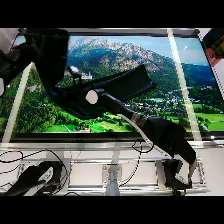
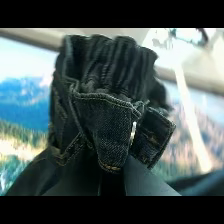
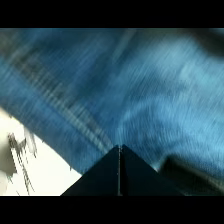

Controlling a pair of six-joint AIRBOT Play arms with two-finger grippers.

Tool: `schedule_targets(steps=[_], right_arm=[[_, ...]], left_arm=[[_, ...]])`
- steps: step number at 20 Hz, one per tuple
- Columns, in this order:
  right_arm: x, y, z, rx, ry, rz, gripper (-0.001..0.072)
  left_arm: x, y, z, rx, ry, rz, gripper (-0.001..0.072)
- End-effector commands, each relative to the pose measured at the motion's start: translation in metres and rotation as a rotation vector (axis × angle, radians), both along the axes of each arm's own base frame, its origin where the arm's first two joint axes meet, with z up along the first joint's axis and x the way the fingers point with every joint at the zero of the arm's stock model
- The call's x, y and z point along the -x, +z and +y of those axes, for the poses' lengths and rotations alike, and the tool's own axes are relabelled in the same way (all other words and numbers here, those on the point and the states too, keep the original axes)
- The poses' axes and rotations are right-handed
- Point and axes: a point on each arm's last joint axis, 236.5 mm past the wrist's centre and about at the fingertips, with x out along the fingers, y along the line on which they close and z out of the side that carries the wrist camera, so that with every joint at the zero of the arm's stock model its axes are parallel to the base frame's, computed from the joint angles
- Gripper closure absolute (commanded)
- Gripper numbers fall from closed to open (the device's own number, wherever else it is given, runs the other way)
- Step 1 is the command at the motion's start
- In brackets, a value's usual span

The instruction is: Fold the clothes and pants, and hang the long-sleeved shirts on hangers.

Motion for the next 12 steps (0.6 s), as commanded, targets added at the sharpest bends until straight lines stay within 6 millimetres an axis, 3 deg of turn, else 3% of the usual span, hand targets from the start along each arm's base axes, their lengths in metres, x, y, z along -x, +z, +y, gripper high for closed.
schedule_targets(steps=[1, 4, 8, 10, 12], right_arm=[[0.065, -0.015, 0.017, 0.071, 0.209, -0.017, 0.0688], [0.072, -0.022, 0.011, 0.109, 0.267, -0.044, 0.0687], [0.040, -0.034, -0.038, 0.229, 0.288, -0.017, 0.0686], [0.011, -0.021, -0.068, 0.279, 0.257, -0.070, 0.0686], [-0.018, 0.009, -0.098, 0.305, 0.202, -0.149, 0.0686]], left_arm=[[0.008, -0.017, -0.010, -0.045, -0.046, 0.068, 0.0672], [0.014, -0.030, -0.012, -0.047, -0.057, 0.126, 0.0672], [0.028, -0.063, -0.015, -0.056, -0.080, 0.258, 0.0672], [0.033, -0.082, -0.023, -0.012, -0.097, 0.306, 0.0672], [0.040, -0.103, -0.044, 0.100, -0.137, 0.363, 0.0672]])
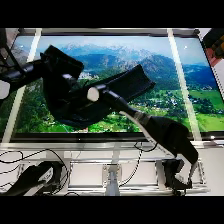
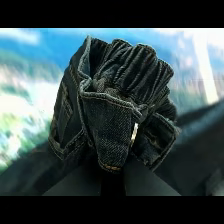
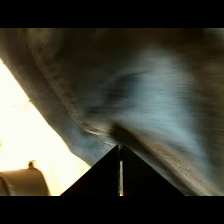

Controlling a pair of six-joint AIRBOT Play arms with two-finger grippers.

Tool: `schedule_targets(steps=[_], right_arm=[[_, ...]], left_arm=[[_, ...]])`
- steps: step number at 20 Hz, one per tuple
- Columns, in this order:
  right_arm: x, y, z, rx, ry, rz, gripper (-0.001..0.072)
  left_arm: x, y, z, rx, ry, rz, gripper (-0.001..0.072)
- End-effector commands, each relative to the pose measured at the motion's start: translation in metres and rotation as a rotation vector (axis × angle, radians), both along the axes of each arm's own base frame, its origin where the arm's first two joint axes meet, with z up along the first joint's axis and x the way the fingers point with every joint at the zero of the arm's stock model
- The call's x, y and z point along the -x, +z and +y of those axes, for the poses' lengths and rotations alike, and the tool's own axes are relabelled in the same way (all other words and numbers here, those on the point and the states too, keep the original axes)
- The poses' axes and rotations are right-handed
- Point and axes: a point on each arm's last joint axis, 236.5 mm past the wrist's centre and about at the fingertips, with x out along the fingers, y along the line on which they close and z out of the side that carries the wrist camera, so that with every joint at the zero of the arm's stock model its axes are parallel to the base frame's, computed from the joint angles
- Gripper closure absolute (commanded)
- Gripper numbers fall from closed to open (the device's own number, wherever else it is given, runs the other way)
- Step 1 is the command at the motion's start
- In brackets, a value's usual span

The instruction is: Fold the clothes and pants, and hang the long-sleeved shirts on hangers.

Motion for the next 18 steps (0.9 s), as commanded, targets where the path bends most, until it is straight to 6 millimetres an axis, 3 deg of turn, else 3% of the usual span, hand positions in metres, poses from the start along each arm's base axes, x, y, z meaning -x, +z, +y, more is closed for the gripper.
schedule_targets(steps=[1, 6, 9, 11, 12, 14, 18], right_arm=[[-0.040, 0.037, -0.057, 0.068, -0.041, -0.114, 0.0686], [-0.066, 0.136, -0.138, 0.062, -0.138, -0.282, 0.0685], [-0.066, 0.194, -0.171, 0.009, -0.200, -0.372, 0.0685], [-0.061, 0.226, -0.190, -0.021, -0.232, -0.428, 0.0685], [-0.059, 0.240, -0.199, -0.031, -0.246, -0.454, 0.0685], [-0.053, 0.258, -0.211, -0.034, -0.263, -0.498, 0.0685], [-0.046, 0.265, -0.225, 0.001, -0.267, -0.528, 0.0685]], left_arm=[[0.015, -0.038, -0.031, 0.135, -0.043, 0.116, 0.0672], [0.027, -0.102, -0.099, 0.145, -0.172, 0.220, 0.0671], [0.033, -0.128, -0.150, 0.234, -0.229, 0.299, 0.0670], [0.042, -0.146, -0.173, 0.263, -0.259, 0.365, 0.0660], [0.049, -0.155, -0.181, 0.263, -0.275, 0.401, 0.0561], [0.064, -0.166, -0.190, 0.276, -0.302, 0.478, -0.0013], [0.081, -0.163, -0.186, 0.277, -0.330, 0.539, 0.0008]])
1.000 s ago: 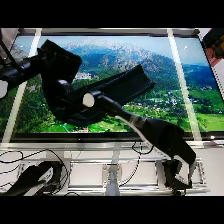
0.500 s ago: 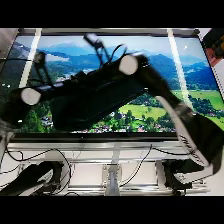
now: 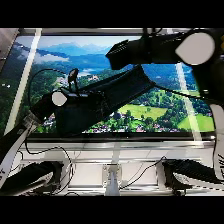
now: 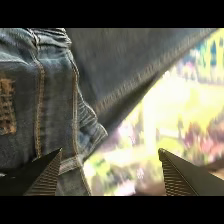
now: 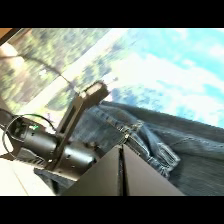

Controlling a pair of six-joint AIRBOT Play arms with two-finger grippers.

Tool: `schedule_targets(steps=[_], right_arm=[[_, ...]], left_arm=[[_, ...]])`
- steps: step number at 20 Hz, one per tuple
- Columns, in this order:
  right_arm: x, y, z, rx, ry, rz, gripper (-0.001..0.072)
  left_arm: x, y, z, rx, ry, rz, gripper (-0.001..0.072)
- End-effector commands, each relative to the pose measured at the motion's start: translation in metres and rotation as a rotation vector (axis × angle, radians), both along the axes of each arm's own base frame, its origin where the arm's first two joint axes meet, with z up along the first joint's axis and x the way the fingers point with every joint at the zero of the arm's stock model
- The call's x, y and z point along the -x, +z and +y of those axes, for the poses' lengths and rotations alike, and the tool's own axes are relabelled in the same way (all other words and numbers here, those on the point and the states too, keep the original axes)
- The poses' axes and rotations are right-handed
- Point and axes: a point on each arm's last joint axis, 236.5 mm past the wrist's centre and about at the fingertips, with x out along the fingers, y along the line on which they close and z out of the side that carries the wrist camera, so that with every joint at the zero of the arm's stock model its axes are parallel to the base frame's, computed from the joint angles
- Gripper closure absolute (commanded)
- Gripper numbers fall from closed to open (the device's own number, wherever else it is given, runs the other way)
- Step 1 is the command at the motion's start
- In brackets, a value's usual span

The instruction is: Fold the clothes and pants, and hang the long-sleeved shirts on hangers.

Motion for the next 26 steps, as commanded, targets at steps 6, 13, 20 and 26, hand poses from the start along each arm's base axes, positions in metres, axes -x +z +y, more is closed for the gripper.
schedule_targets(steps=[6, 13, 20, 26], right_arm=[[-0.001, 0.003, -0.023, 0.072, -0.044, -0.040, 0.0685], [-0.014, -0.002, -0.042, 0.154, -0.101, -0.083, 0.0685], [-0.012, -0.006, -0.043, 0.166, -0.096, -0.067, 0.0685], [-0.011, -0.007, -0.043, 0.168, -0.095, -0.065, 0.0685]], left_arm=[[-0.020, 0.066, 0.085, -0.068, 0.131, -0.189, 0.0013], [0.040, 0.080, 0.295, -0.342, 0.598, -0.218, 0.0170], [0.075, -0.054, 0.286, -0.185, 0.628, 0.176, 0.0170], [0.032, -0.081, 0.227, 0.160, 0.452, 0.258, -0.0002]])
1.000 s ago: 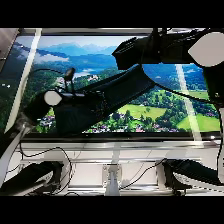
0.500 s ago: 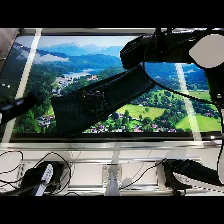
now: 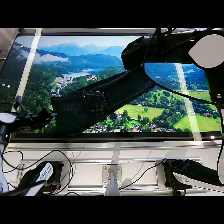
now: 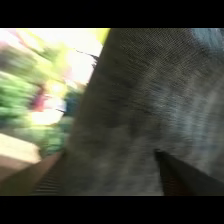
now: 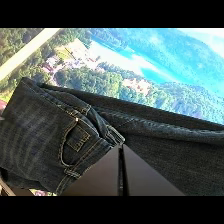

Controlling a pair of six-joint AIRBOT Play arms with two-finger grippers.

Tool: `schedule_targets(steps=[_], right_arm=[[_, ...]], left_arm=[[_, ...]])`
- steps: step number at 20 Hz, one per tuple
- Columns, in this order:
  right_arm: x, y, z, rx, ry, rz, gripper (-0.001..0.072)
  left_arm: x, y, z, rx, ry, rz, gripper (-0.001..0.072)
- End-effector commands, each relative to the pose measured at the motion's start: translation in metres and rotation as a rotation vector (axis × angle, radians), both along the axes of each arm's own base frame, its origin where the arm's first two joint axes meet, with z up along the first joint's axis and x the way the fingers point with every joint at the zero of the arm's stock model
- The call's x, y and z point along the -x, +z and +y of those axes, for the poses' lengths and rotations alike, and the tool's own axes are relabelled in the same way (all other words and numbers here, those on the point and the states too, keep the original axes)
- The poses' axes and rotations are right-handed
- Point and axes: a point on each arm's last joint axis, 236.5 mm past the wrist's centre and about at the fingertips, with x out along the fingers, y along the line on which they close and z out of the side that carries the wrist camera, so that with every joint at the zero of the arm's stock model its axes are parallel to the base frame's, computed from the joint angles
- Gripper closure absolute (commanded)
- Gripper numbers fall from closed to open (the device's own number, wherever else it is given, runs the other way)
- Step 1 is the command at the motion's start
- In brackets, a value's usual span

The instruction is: Fold the clothes and pants, and hang the long-sleeved shirts on hangers.

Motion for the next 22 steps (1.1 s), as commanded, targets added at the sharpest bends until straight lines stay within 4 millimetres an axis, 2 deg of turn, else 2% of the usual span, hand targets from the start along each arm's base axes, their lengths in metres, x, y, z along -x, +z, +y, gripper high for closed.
schedule_targets(steps=[1, 3, 7, 10, 13, 19, 22], right_arm=[[0.000, -0.001, -0.001, 0.003, 0.000, 0.002, 0.0685], [0.000, -0.001, -0.001, 0.004, -0.001, 0.002, 0.0685], [0.000, -0.001, -0.001, 0.004, -0.001, 0.002, 0.0685], [0.000, -0.001, -0.001, 0.004, -0.001, 0.001, 0.0685], [0.000, 0.000, -0.001, 0.002, -0.001, 0.000, 0.0685], [0.002, 0.000, 0.002, -0.008, 0.006, 0.006, 0.0685], [0.002, 0.002, 0.004, -0.017, 0.010, 0.005, 0.0685]], left_arm=[[-0.026, -0.011, -0.021, 0.159, -0.078, -0.040, 0.0001], [-0.036, -0.015, -0.013, 0.138, -0.116, -0.053, 0.0002], [-0.048, -0.004, 0.013, 0.084, -0.120, -0.107, 0.0001], [-0.037, -0.003, 0.027, 0.080, -0.148, -0.109, 0.0002], [-0.022, -0.013, 0.034, 0.035, -0.197, -0.061, 0.0002], [-0.017, -0.035, 0.026, 0.073, -0.231, -0.014, 0.0002], [-0.025, -0.042, 0.014, 0.138, -0.235, -0.034, 0.0003]])
